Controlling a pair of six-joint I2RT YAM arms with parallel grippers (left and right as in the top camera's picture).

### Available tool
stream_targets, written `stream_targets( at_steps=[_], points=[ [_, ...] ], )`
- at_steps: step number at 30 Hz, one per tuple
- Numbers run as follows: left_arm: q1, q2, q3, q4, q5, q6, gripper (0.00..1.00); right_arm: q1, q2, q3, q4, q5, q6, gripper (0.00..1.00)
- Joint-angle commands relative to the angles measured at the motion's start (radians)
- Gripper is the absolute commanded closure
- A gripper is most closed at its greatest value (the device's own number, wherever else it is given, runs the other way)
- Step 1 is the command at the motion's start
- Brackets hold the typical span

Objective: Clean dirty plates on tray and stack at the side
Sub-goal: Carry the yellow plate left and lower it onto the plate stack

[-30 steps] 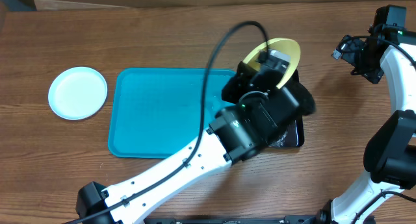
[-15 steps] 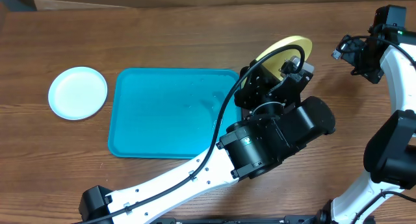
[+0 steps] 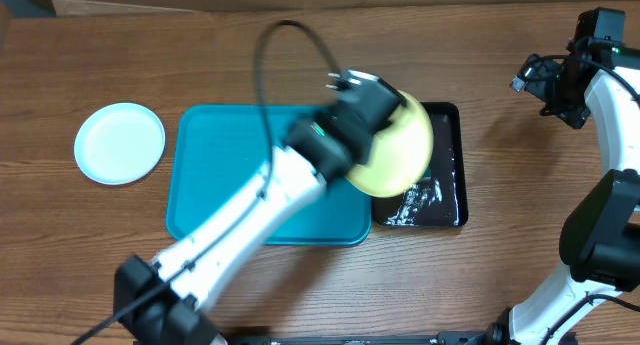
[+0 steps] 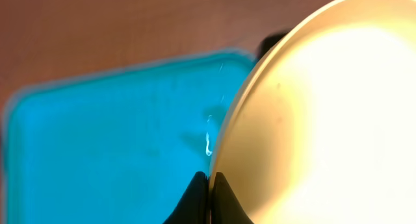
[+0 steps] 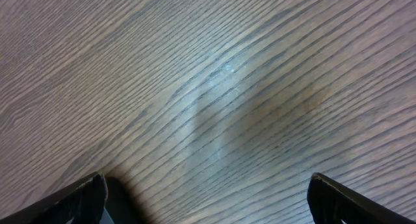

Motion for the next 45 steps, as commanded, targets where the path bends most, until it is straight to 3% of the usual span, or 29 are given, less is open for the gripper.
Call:
stream_targets(
  at_steps=[1, 9, 15, 21, 26, 35, 45],
  points=[
    [0.180, 0.027, -0.014, -0.029, 0.294, -0.068, 0.96, 0.002, -0.014, 0.005, 0.007, 0.009, -0.002, 0.00],
    [0.730, 0.042, -0.015, -0.104, 0.653, 0.002, 0.96, 0.002, -0.014, 0.005, 0.007, 0.009, -0.002, 0.00],
    [1.091, 0.049, -0.016, -0.122, 0.591, 0.009, 0.96, 0.002, -0.014, 0.005, 0.007, 0.009, -0.002, 0.00],
    [1.307, 0.065, -0.016, -0.094, 0.496, 0.008, 0.96, 0.002, -0.014, 0.005, 0.007, 0.009, -0.002, 0.00],
    [1.368, 0.103, -0.016, -0.069, 0.432, 0.009, 0.96, 0.002, -0.014, 0.005, 0.007, 0.009, -0.002, 0.00],
    [1.365, 0.228, -0.016, -0.043, 0.403, 0.019, 0.96, 0.002, -0.014, 0.005, 0.007, 0.009, -0.002, 0.00],
    [1.366, 0.238, -0.016, -0.024, 0.378, 0.019, 0.96, 0.002, -0.014, 0.005, 0.007, 0.009, -0.002, 0.00]
  ],
)
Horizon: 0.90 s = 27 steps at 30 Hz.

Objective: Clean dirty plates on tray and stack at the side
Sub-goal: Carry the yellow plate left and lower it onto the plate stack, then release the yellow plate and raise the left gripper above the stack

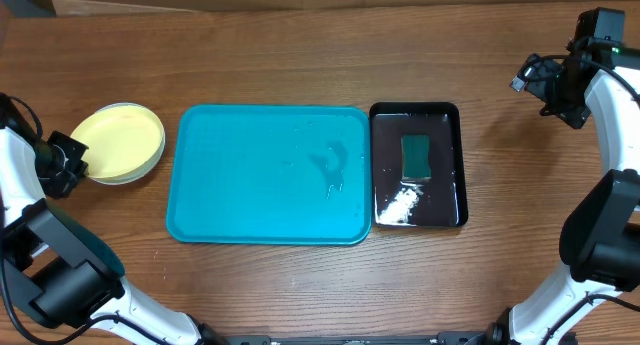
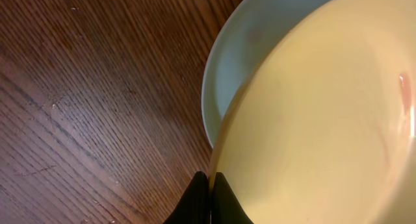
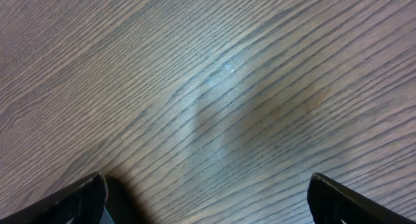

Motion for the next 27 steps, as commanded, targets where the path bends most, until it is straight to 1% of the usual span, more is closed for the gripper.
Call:
stream_targets(
  at_steps=[1, 3, 4, 6, 7, 8, 9, 11, 14, 20, 24, 27],
  points=[
    [-0.006, -0.002, -0.004, 0.006, -0.045, 0.018, 0.95, 0.002, -0.014, 0.005, 0.006, 0.009, -0.002, 0.00],
    [-0.006, -0.001, -0.004, 0.017, -0.052, 0.019, 0.87, 0.002, -0.014, 0.005, 0.006, 0.009, -0.002, 0.00],
    [-0.006, -0.001, -0.004, 0.023, -0.046, 0.019, 0.78, 0.002, -0.014, 0.005, 0.006, 0.009, -0.002, 0.00],
    [-0.006, -0.001, -0.004, 0.029, -0.036, 0.019, 0.38, 0.002, -0.014, 0.005, 0.006, 0.009, -0.002, 0.00],
    [-0.006, -0.001, -0.004, 0.030, -0.014, 0.020, 0.22, 0.002, -0.014, 0.005, 0.006, 0.009, -0.002, 0.00],
    [-0.008, -0.002, -0.003, 0.028, 0.013, 0.023, 0.17, 0.002, -0.014, 0.005, 0.006, 0.009, -0.002, 0.00],
    [-0.008, -0.002, -0.003, 0.027, 0.059, 0.040, 0.13, 0.002, -0.014, 0.005, 0.006, 0.009, -0.002, 0.00],
    [-0.013, -0.002, 0.001, 0.027, 0.182, 0.090, 0.13, 0.002, -0.014, 0.005, 0.006, 0.009, -0.002, 0.00],
    [-0.037, -0.015, 0.012, 0.026, 0.261, 0.102, 0.14, 0.002, -0.014, 0.005, 0.006, 0.009, -0.002, 0.00],
    [-0.150, -0.124, 0.028, 0.039, 0.275, 0.118, 0.13, 0.002, -0.014, 0.005, 0.006, 0.009, -0.002, 0.00],
    [-0.268, -0.226, 0.028, 0.054, 0.270, 0.117, 0.12, 0.002, -0.014, 0.005, 0.006, 0.009, -0.002, 0.00],
    [-0.357, -0.280, 0.028, 0.051, 0.266, 0.117, 0.09, 0.002, -0.014, 0.005, 0.006, 0.009, -0.002, 0.00]
  ],
)
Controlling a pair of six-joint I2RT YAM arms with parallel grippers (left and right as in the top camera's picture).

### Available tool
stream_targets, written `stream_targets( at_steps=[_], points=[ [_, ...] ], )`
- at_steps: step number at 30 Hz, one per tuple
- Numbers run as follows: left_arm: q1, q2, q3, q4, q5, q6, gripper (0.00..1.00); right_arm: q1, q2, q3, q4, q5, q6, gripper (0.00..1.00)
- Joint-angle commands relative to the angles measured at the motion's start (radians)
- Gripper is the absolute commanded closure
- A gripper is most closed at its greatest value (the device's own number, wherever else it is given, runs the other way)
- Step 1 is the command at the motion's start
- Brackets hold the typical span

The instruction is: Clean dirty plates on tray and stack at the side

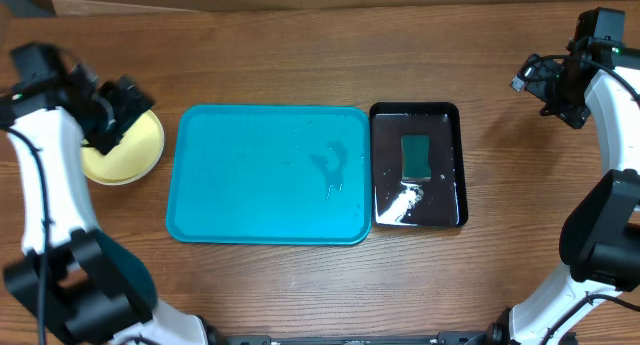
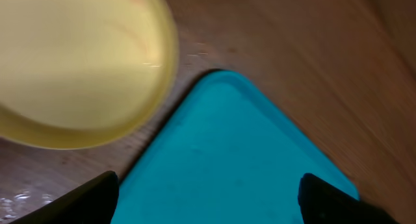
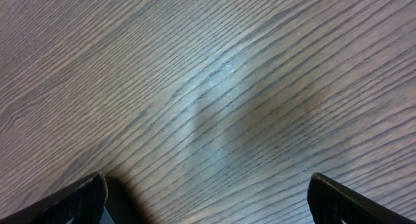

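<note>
A yellow plate (image 1: 122, 157) lies flat on the table left of the teal tray (image 1: 270, 175); the left wrist view shows the same yellow plate (image 2: 71, 62) beside the teal tray's corner (image 2: 240, 152). My left gripper (image 1: 132, 109) hovers over the plate's far right edge, and its jaws (image 2: 208, 201) stand open with nothing between them. No plates are on the tray, only a few water streaks. Far off at the back right, my right gripper (image 1: 550, 89) is open (image 3: 211, 198) over bare wood.
A black basin (image 1: 447, 115) with water, foam and a green sponge (image 1: 415, 155) sits against the tray's right side. The wooden table (image 1: 300, 45) stretches behind the tray, and its front edge lies below it.
My left gripper has let go of the yellow plate and stands open, higher and to the right, over the plate's edge and the tray's corner. The plate stays put. The right arm is unmoved.
At first my left gripper held the yellow plate over the black basin, with a white plate lying alone at the left. Then it held the yellow plate down on top of the white one. Now the yellow plate rests there and the gripper is free.
</note>
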Motion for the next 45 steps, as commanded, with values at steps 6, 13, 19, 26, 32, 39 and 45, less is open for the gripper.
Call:
stream_targets(
  at_steps=[6, 13, 19, 26, 32, 39, 45],
  points=[
    [-0.218, -0.084, 0.025, -0.042, 0.021, 0.019, 0.00, 0.002, -0.014, 0.005, 0.006, 0.009, -0.002, 0.00],
    [-0.306, -0.084, 0.025, -0.048, 0.022, 0.019, 0.00, 0.002, -0.014, 0.005, 0.007, 0.009, -0.002, 0.00],
    [-0.314, -0.084, 0.025, -0.048, 0.022, 0.019, 0.00, 0.002, -0.014, 0.005, 0.006, 0.009, -0.002, 0.00],
    [-0.314, -0.084, 0.025, -0.048, 0.022, 0.019, 0.00, 0.002, -0.014, 0.005, 0.006, 0.009, -0.002, 0.00],
    [-0.314, -0.084, 0.025, -0.048, 0.022, 0.019, 0.00, 0.002, -0.014, 0.005, 0.006, 0.009, -0.002, 0.00],
    [-0.314, -0.084, 0.025, -0.048, 0.022, 0.019, 0.00, 0.002, -0.014, 0.005, 0.006, 0.009, -0.002, 0.00],
    [-0.314, -0.084, 0.025, -0.048, 0.022, 0.019, 0.00, 0.002, -0.014, 0.005, 0.006, 0.009, -0.002, 0.00]
  ],
)
